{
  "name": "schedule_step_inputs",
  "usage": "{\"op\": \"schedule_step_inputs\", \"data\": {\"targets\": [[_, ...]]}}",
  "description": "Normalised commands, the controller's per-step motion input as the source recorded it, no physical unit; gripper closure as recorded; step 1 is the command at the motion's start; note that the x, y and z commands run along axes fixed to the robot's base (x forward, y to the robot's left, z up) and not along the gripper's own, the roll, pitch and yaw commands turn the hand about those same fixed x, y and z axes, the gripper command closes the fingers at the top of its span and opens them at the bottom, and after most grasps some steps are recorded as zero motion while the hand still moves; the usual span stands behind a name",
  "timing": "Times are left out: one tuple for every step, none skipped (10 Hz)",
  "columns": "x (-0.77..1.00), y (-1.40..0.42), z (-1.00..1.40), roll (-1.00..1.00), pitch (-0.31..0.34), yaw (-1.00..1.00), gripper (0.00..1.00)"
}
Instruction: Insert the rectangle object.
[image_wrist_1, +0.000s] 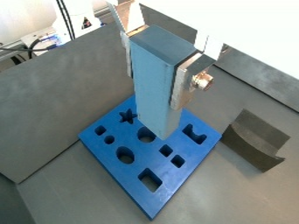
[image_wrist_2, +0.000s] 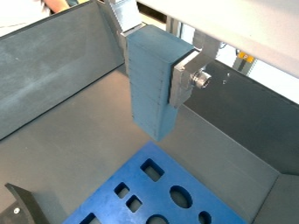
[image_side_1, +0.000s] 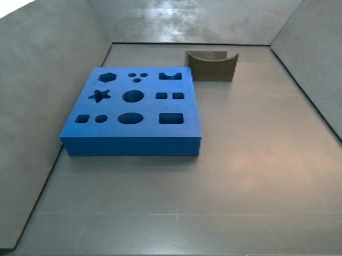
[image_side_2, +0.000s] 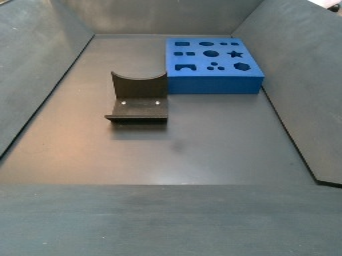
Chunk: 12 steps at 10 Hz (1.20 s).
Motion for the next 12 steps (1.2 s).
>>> {"op": "schedule_step_inputs", "data": {"targets": [[-0.73, 0.12, -0.13, -0.04, -0.463, -0.41, 1.0], [-0.65, 0.09, -0.12, -0.06, -0.436, -0.27, 1.0], [-0.55, 0.05, -0.05, -0.06, -0.312, -0.17, 1.0], [-0.43, 0.03, -0.02, -0.08, -0.222, -0.12, 1.0], [-0.34, 0.03, -0.02, -0.09, -0.18, -0.1, 1.0], [0.58, -0.11, 0.09, -0.03, 0.602, 0.17, 1.0], [0.67, -0.11, 0.07, -0.02, 0.665, 0.17, 1.0], [0.56, -0.1, 0.04, 0.04, 0.648, 0.12, 1.0], [0.31, -0.07, 0.07, 0.09, 0.463, 0.07, 1.0], [0.16, -0.04, 0.04, 0.08, 0.277, 0.05, 1.0], [0.38, -0.03, -1.0, 0.0, 0.0, 0.01, 1.0], [0.37, -0.03, -1.0, 0.0, 0.0, 0.01, 1.0]]}}
